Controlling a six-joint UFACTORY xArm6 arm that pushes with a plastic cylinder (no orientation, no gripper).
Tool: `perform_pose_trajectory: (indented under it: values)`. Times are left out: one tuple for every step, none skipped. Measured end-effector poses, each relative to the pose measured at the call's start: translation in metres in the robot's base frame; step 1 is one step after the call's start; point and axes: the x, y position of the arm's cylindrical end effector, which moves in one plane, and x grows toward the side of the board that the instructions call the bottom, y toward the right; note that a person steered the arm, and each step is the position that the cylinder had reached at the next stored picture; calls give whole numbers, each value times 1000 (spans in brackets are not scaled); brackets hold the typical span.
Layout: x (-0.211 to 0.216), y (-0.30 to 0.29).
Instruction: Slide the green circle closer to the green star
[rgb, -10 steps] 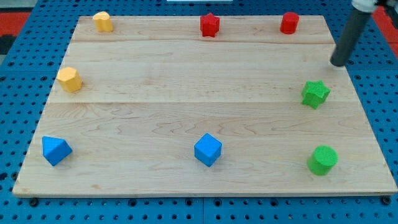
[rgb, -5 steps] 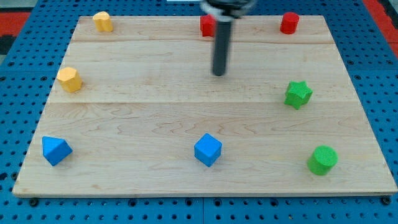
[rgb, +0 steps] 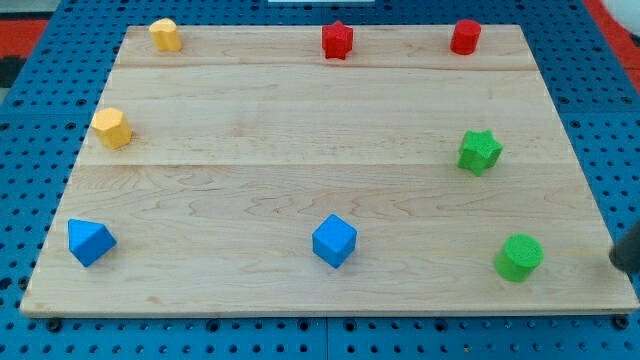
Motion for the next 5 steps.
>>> perform_pose_trajectory:
  values:
    - [24, -58]
    - [22, -91]
    - [-5, -81]
    - [-18, -129]
    - [-23, -163]
